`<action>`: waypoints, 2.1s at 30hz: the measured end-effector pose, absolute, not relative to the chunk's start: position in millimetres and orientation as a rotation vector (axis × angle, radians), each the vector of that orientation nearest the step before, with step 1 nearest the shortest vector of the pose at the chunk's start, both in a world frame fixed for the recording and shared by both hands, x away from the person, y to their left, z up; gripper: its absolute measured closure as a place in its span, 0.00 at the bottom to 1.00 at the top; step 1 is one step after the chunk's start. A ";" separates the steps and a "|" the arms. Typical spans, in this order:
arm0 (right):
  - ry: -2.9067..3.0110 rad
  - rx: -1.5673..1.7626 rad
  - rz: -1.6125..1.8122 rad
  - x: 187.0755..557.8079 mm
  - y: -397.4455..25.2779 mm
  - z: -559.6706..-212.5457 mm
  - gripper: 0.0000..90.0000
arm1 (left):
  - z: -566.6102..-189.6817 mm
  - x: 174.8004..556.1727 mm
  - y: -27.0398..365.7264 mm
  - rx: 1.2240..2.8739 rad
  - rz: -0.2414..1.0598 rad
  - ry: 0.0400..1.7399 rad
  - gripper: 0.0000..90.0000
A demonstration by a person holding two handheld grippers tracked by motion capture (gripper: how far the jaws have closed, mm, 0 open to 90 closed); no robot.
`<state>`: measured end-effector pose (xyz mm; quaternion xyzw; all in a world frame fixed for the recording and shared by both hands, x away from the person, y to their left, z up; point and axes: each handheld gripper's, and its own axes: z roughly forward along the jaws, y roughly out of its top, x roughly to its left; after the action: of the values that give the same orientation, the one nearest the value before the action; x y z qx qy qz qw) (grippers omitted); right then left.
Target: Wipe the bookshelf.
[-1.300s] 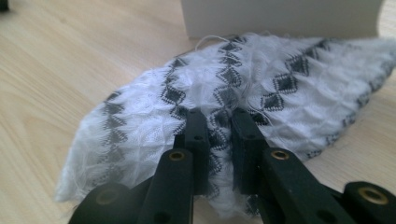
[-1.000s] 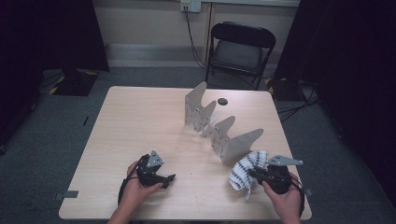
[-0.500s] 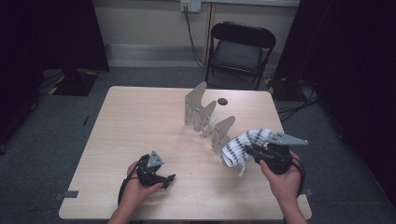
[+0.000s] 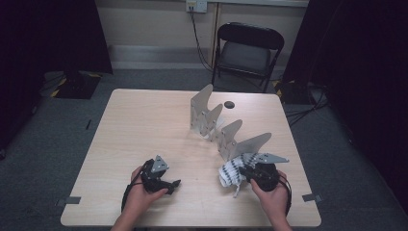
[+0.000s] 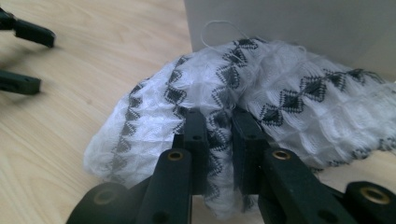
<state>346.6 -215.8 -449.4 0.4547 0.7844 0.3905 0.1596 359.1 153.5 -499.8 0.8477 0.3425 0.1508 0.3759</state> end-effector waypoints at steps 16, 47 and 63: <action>2.272 1.374 1.060 345.4 -222.8 -481.1 0.86 | -499.9 359.1 153.5 2.169 0.387 0.875 0.17; 2.184 1.260 1.152 345.1 -228.6 -405.6 0.87 | -499.9 359.1 153.4 2.168 0.386 0.877 0.17; 2.261 1.346 1.014 348.1 -221.8 -478.6 0.86 | -499.8 359.3 153.7 2.170 0.385 0.875 0.17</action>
<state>348.1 -221.8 -478.6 0.4710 0.7915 0.3550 0.1600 359.3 153.7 -499.8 0.8481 0.3418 0.1506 0.3758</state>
